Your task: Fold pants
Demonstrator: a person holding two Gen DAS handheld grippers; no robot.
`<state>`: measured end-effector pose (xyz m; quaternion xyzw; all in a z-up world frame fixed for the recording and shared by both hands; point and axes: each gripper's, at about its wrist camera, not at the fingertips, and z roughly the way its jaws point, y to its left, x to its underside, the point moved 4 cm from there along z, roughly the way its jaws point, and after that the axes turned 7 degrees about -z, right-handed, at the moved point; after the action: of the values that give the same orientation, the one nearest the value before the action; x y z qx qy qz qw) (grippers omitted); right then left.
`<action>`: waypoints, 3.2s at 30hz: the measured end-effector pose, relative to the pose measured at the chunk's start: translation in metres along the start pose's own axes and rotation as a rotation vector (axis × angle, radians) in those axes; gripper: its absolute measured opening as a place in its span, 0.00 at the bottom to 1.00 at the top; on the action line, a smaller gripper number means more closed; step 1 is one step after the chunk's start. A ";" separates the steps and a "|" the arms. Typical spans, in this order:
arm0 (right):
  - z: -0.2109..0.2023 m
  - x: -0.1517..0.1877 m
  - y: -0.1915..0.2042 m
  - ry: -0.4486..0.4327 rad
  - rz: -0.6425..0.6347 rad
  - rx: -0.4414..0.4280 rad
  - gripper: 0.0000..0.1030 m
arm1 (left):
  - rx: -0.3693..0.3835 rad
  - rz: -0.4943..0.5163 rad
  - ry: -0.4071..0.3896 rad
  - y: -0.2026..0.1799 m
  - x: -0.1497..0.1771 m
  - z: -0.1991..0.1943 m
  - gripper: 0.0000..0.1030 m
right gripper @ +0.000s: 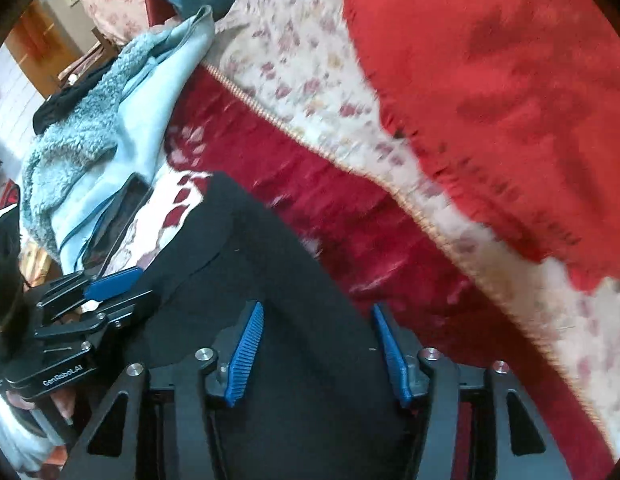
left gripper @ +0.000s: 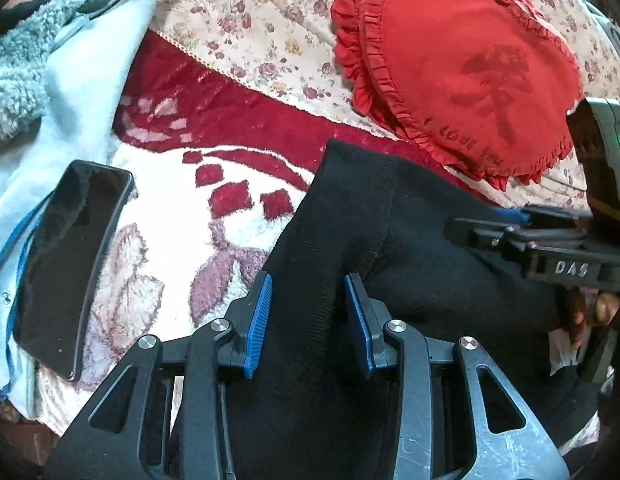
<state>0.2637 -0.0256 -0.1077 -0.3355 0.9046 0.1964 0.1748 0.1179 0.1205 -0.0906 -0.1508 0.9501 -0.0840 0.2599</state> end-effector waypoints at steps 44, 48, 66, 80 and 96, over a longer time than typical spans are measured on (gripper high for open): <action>-0.092 0.152 0.176 -0.252 0.095 -0.072 0.36 | 0.081 -0.085 -0.096 0.024 0.066 -0.109 0.41; -0.129 0.184 0.137 -0.302 0.184 0.040 0.36 | 0.092 -0.040 -0.074 0.001 0.073 -0.101 0.41; -0.181 0.290 0.047 -0.290 0.457 0.130 0.41 | 0.143 0.107 0.015 -0.078 0.106 -0.075 0.41; -0.212 0.362 -0.035 -0.535 0.874 0.114 0.46 | 0.146 0.115 0.066 -0.087 0.114 -0.061 0.41; -0.277 0.411 -0.014 -0.561 0.844 0.253 0.05 | 0.149 0.103 0.056 -0.076 0.115 -0.071 0.41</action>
<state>-0.0711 -0.3878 -0.0567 0.1475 0.8962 0.2212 0.3553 0.0051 0.0172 -0.0659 -0.0794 0.9546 -0.1451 0.2479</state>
